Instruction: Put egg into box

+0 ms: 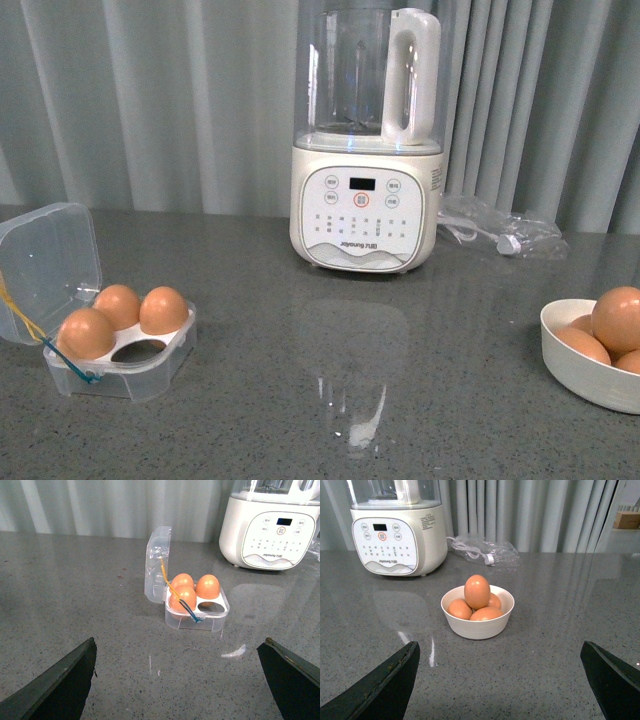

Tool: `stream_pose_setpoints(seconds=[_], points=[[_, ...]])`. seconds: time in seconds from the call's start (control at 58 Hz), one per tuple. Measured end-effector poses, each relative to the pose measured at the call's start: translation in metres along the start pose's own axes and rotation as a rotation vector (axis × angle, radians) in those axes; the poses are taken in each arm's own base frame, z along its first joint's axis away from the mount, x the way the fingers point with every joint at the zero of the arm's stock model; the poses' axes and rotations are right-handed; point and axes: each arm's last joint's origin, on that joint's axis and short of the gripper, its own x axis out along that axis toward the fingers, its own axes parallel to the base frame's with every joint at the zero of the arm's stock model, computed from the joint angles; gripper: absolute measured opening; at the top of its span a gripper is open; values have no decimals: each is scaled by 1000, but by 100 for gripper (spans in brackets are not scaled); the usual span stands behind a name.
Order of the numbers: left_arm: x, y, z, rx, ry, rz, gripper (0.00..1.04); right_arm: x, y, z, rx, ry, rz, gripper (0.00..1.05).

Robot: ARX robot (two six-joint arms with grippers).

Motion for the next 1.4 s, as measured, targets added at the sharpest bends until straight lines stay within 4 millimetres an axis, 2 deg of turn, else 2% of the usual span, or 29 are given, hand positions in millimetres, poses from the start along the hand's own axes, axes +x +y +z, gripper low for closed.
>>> stream_pose_setpoints(seconds=[1.397], points=[[0,0,0,0,0,0,98,0,0,0,0,0,0,97]])
